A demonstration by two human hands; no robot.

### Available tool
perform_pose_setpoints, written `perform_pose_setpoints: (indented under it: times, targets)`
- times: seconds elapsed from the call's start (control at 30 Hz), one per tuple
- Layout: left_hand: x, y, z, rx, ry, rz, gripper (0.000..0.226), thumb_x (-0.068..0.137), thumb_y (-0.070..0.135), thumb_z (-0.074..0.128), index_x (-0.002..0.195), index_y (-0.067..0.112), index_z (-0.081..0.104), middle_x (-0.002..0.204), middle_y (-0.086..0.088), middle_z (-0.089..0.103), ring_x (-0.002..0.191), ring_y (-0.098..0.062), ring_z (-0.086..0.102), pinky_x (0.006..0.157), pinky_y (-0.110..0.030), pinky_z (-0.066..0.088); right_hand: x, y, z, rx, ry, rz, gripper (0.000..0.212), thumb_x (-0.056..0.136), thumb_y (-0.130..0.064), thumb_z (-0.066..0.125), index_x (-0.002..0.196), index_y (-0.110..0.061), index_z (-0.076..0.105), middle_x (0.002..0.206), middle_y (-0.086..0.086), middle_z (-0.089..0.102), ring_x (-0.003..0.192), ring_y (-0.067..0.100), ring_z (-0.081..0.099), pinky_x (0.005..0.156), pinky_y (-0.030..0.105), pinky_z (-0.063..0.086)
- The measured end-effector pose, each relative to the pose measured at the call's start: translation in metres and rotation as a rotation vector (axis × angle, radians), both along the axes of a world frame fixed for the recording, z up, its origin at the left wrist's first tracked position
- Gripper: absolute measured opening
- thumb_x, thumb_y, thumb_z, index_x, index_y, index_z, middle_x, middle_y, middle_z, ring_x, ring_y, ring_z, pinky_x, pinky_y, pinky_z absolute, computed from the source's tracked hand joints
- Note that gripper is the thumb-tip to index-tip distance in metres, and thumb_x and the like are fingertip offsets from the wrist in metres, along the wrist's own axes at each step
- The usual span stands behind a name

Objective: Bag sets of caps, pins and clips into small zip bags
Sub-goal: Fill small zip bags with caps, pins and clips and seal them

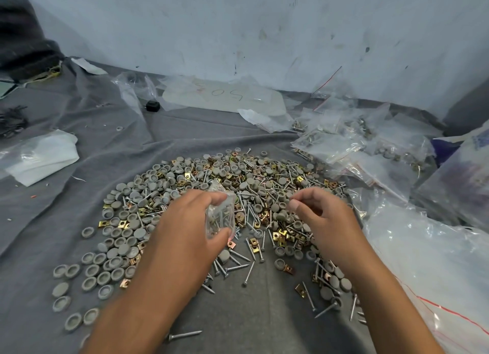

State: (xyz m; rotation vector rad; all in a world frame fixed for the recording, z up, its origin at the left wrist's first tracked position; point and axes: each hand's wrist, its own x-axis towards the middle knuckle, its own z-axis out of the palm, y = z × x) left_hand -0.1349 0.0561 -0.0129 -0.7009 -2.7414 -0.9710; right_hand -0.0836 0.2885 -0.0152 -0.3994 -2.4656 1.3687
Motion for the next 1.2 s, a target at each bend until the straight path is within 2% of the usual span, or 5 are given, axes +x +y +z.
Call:
perform_pose_setpoints:
  times: [0.17,0.43,0.7,1.1,1.2]
  targets:
    - [0.002,0.005,0.001,0.008,0.019,-0.015,0.057,0.073,0.039,0.082,0.125,0.039,0.058,0.107,0.03,0.049,0.092,0.004,0.05,0.088,-0.021,0.045,0.001,-0.04,0.014,-0.271,0.242,0.237,0.004,0.091,-0.032,0.072,0.095,-0.031,0.071,0.098,0.0,0.072,0.088,0.019,0.067,0.073,0.027,0.056]
    - [0.003,0.001,0.007,0.022,0.009,-0.008,0.054,0.074,0.036,0.081,0.124,0.034,0.06,0.108,0.026,0.051,0.093,0.002,0.051,0.082,-0.018,0.042,-0.003,-0.05,0.009,0.109,0.292,0.161,0.013,0.092,-0.038,0.067,0.104,-0.041,0.065,0.102,-0.022,0.063,0.091,0.003,0.062,0.074,0.012,0.048]
    - [0.007,-0.007,0.026,0.197,0.211,0.161,0.052,0.077,0.034,0.071,0.127,0.021,0.059,0.113,0.017,0.048,0.088,0.002,0.048,0.073,-0.006,0.043,0.01,0.025,-0.008,0.574,-0.47,0.017,0.019,0.091,-0.04,0.072,0.11,-0.039,0.069,0.1,-0.017,0.065,0.082,0.001,0.057,0.065,0.021,0.046]
    - [0.005,-0.001,0.011,0.031,0.078,0.055,0.053,0.077,0.035,0.078,0.127,0.034,0.059,0.105,0.025,0.047,0.091,-0.003,0.049,0.082,-0.023,0.036,0.011,0.013,-0.014,0.529,-0.423,-0.035,0.018,0.095,-0.024,0.068,0.106,-0.033,0.057,0.094,-0.014,0.071,0.088,0.011,0.065,0.08,0.04,0.057]
    - [0.006,-0.001,0.011,0.037,0.076,0.051,0.052,0.076,0.037,0.075,0.126,0.035,0.058,0.102,0.027,0.045,0.088,0.0,0.047,0.079,-0.021,0.034,0.012,0.019,-0.013,0.436,-0.361,-0.005,0.014,0.1,-0.025,0.062,0.113,-0.03,0.059,0.096,-0.017,0.063,0.083,-0.001,0.059,0.068,0.018,0.048]
